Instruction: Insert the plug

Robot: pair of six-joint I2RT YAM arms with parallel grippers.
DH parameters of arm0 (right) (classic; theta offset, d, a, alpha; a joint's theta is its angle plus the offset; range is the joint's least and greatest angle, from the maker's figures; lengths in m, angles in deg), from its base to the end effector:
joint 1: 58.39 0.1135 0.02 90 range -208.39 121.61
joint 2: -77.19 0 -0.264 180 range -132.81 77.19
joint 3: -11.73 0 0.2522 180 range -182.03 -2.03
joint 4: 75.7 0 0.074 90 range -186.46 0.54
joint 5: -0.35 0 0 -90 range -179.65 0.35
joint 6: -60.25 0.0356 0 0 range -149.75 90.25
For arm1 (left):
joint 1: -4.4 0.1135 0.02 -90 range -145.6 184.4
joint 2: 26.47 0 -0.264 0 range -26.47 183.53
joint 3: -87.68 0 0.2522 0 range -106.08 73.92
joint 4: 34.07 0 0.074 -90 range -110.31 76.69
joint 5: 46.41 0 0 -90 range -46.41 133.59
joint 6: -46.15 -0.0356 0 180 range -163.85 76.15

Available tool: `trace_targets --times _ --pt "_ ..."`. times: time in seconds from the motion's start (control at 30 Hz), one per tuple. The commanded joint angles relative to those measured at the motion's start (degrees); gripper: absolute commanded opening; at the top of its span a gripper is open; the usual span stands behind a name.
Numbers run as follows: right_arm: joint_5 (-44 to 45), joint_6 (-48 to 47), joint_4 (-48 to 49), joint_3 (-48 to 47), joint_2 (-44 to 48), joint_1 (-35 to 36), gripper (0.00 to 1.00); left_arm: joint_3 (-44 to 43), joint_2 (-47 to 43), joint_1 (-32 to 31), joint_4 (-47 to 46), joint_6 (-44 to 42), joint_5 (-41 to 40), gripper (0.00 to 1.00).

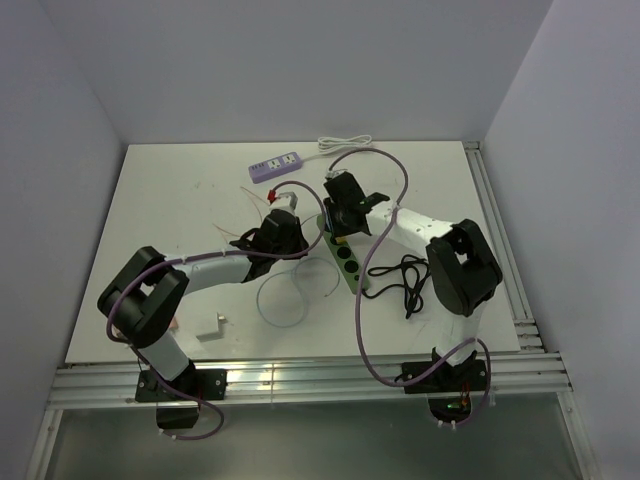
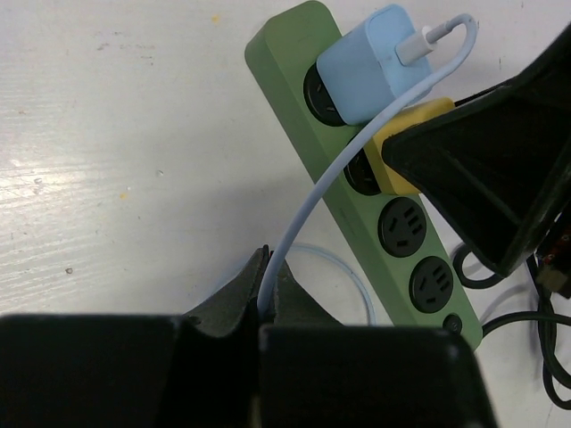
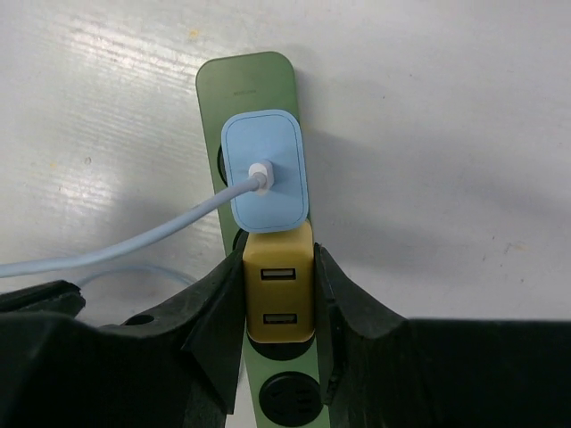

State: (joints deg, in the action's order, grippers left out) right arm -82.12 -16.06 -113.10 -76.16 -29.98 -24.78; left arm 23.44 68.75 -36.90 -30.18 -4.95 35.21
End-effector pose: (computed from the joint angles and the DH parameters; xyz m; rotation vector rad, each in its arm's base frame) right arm 0.3324 0.2153 0.1911 -0.3922 2.5240 0.1526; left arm 0.2663 -0.2270 0.1841 -0.0388 2.2434 -0.6282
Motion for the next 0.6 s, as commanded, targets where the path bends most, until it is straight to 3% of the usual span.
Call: trace_targets --times 0.0,0.2,0.33,0.57 --pt "-0.6 8.2 -1.4 11.8 -7.8 2.3 0.00 -1.8 0.8 0.3 -0.3 1.4 2.2 0.02" --pt "1.8 9.7 -4.1 7.6 -9.8 3.8 0.00 -3.4 1.7 0.3 0.5 1.6 3.9 0.00" --pt "-1.9 13.8 2.0 16.3 -7.0 5.1 0.00 -2.5 0.7 0.3 0.5 1.8 3.6 0.01" --pt "-2.7 16.4 6.8 19.5 -8.4 6.2 0.00 -3.6 0.3 0.3 2.7 1.0 2.8 0.00"
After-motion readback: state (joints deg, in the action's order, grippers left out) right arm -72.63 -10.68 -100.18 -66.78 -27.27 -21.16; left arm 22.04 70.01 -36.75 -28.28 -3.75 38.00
